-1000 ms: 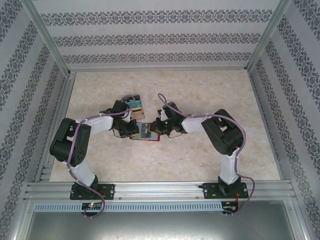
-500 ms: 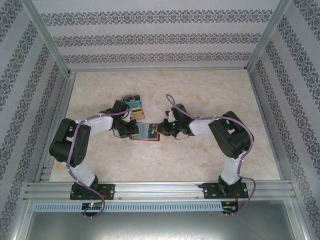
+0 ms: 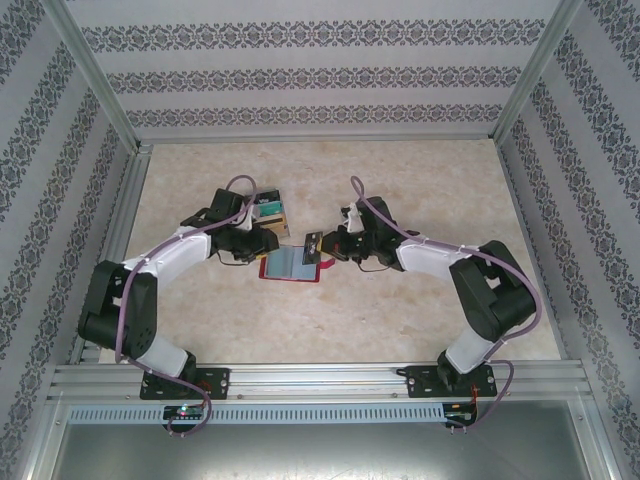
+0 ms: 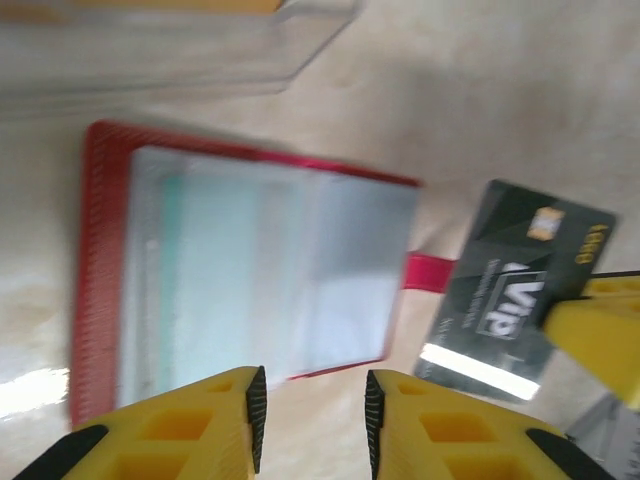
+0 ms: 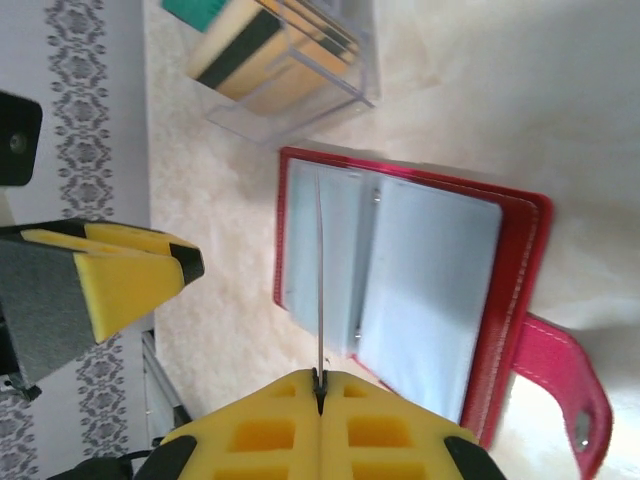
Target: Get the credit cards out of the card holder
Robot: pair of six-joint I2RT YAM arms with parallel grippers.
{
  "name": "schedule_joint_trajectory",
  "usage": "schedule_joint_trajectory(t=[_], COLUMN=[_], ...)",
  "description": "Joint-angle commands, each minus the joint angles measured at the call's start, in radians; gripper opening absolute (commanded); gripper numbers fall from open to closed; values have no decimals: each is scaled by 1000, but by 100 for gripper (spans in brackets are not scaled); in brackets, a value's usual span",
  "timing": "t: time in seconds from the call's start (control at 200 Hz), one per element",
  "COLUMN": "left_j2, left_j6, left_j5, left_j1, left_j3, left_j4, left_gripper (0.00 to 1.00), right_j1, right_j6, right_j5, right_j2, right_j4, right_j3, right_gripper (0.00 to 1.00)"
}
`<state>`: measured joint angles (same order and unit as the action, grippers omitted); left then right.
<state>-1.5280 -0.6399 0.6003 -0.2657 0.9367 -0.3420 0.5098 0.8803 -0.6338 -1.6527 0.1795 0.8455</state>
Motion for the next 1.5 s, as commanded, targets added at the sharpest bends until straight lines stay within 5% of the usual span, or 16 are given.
schedule_joint_trajectory(t=[0.0,0.235,0.649,0.944,1.029,1.124,1.219,1.319,1.354,1.494], left_j2=[13,4,-17,-2,8,18,17,8,3,-14], left_j6=[-123,-311,-356,-358,-344,-278,-202,-73,-19,180], left_j5=[179,302,324,358,360,341,322,283,257,106], left_j1=[29,37,38,38,37,38,38,37,38,38], left_j3=[15,-24,-50,-55,-51,-21,18,87,114,226], left_j4=[166,434,508,525,509,416,319,153,90,-121], left_gripper=[34,34,33,15,6,0,0,0,0,0], right_j1=[-13,-17,0,7,7,4,-8,-26,-33,-50], right_j6=[-12,30,82,86,81,64,46,32,25,-30], right_j5=[-65,-119,-157,-153,-154,-149,-130,-108,-99,-61], right_j2=[35,50,17,-20,-28,-28,-14,13,27,76], right_j4=[21,91,171,184,176,155,131,115,106,43], right_j3=[47,107,124,127,128,124,107,77,67,42], right_gripper=[0,0,0,4,23,32,61,76,92,98])
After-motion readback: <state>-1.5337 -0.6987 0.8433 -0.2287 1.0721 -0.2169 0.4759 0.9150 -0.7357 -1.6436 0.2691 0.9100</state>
